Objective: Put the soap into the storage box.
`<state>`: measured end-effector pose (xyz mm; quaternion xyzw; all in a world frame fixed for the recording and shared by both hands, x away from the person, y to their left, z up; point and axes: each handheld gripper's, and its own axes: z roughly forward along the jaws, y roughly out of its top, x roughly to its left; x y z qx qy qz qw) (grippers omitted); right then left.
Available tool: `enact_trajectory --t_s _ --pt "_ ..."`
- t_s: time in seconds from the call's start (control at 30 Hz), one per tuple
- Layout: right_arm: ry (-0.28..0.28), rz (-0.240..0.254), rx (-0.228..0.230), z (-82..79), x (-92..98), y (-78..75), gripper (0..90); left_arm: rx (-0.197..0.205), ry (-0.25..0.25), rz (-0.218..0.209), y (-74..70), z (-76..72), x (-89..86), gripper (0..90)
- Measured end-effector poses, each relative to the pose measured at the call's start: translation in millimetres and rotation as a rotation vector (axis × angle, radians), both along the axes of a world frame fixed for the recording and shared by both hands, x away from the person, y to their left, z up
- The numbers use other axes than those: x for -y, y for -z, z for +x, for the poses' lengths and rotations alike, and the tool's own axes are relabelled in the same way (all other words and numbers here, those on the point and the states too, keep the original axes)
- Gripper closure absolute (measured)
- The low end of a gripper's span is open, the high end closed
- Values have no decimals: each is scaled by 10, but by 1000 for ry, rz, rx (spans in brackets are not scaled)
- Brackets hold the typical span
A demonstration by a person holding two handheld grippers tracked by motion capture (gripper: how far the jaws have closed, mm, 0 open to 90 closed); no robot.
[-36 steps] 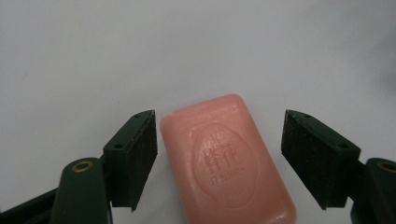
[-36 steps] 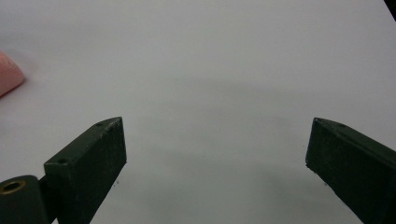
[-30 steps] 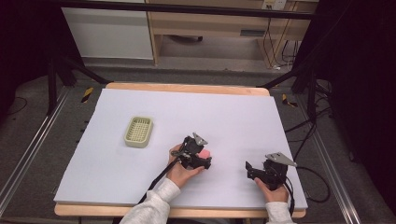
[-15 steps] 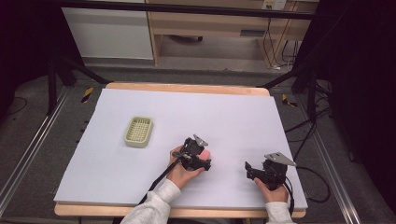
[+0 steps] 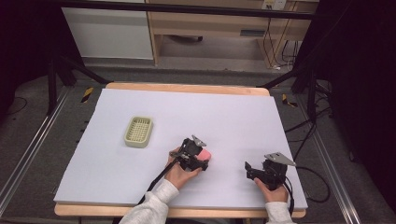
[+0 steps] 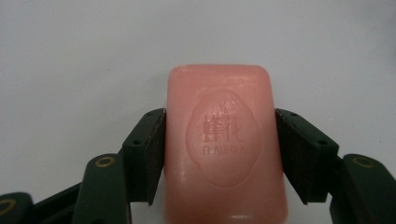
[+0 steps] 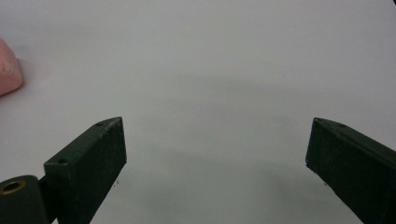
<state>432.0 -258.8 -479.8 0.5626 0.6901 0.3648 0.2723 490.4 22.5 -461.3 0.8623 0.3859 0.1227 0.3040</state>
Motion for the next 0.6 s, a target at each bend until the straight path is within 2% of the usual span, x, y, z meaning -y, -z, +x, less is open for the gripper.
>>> enact_trajectory --t_s 0.17,0.33,0.47,0.6 --pt "-2 0 -2 2 2 1 54 -8 16 7 -9 15 -5 368" --pt "-4 1 -6 2 -2 1 54 -4 19 -7 -44 38 0 345" --pt "-5 3 -13 5 -3 4 54 -33 35 20 -60 77 19 359" --pt "-8 1 -14 8 -4 7 54 -43 47 46 -30 84 44 355"
